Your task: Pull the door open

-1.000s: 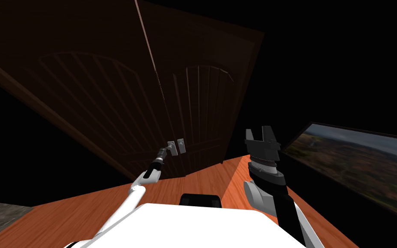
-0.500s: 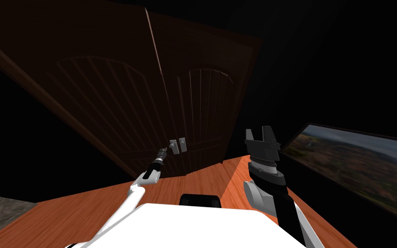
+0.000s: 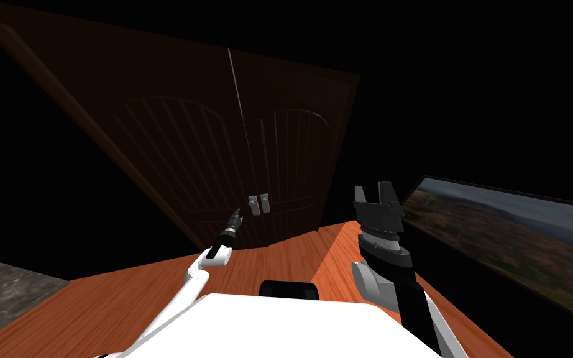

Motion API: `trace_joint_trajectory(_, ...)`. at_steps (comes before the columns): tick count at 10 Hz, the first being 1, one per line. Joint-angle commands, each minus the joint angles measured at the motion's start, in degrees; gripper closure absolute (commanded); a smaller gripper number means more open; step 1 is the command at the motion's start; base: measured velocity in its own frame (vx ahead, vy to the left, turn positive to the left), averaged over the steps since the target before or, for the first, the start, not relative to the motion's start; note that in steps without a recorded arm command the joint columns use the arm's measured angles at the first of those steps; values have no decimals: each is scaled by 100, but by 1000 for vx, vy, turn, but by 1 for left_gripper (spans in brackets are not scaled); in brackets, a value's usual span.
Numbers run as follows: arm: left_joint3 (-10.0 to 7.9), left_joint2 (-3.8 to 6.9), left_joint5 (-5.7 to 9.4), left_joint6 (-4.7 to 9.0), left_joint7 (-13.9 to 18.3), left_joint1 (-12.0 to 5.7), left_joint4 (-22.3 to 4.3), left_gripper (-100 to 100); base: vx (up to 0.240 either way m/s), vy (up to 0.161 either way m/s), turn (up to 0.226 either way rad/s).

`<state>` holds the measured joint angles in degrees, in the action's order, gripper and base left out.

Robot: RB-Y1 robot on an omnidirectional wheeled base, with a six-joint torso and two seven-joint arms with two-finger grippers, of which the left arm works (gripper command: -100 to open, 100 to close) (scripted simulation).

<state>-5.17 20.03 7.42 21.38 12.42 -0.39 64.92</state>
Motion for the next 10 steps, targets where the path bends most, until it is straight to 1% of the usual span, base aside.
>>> trace_joint_trajectory(1,84,-23,-7,-12,32,-13,81,-100,-185,-111,-59)
trace_joint_trajectory(2,52,-13,-6,17,19,-35,-6,-100,-85,-54,-7)
trace_joint_trajectory(3,-100,68,19,6,2,42,-119,-100,-26,50,214)
trace_joint_trajectory(4,-150,93,27,1,-6,64,-156,-100,-15,88,152)
trace_joint_trajectory(5,-280,148,44,-8,-33,104,-253,-100,62,122,150)
trace_joint_trajectory(6,-316,153,46,-7,-48,95,-283,-100,141,133,47)
trace_joint_trajectory(8,-305,119,38,2,-64,39,-288,-100,175,72,-59)
trace_joint_trajectory(10,-236,50,21,16,-73,-54,-260,-100,205,-22,-104)
